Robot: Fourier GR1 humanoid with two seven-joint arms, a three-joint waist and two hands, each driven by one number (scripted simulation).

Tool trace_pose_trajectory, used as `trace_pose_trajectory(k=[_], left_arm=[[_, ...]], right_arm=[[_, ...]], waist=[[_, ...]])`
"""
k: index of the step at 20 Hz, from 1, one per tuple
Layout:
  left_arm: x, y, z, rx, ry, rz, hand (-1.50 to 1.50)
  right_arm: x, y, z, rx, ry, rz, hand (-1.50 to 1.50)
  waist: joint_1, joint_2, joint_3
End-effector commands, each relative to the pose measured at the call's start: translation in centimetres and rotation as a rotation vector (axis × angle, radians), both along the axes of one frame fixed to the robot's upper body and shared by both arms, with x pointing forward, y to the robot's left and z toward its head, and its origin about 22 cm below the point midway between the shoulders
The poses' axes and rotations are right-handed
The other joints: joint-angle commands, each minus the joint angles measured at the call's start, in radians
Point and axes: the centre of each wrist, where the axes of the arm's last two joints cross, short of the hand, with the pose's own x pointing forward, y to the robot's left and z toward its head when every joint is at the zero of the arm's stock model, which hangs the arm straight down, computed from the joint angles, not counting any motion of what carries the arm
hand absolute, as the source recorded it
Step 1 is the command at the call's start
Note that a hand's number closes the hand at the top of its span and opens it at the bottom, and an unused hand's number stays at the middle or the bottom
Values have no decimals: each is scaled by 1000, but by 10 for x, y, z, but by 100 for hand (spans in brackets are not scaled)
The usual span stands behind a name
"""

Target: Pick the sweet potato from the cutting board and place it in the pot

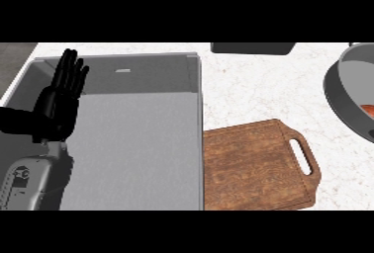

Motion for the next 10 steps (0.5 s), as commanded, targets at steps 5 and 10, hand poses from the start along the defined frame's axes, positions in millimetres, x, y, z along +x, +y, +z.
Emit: trace_pose_trajectory(k=[5,10], left_arm=[[5,3,12,-10,3,6,0],[-1,-7,0,-12,0,-15,0]], right_arm=[[-45,-40,17,154,-113,-67,-150],[-50,-44,15,224,-178,-97,-150]], waist=[[-8,3,3],[10,8,5]])
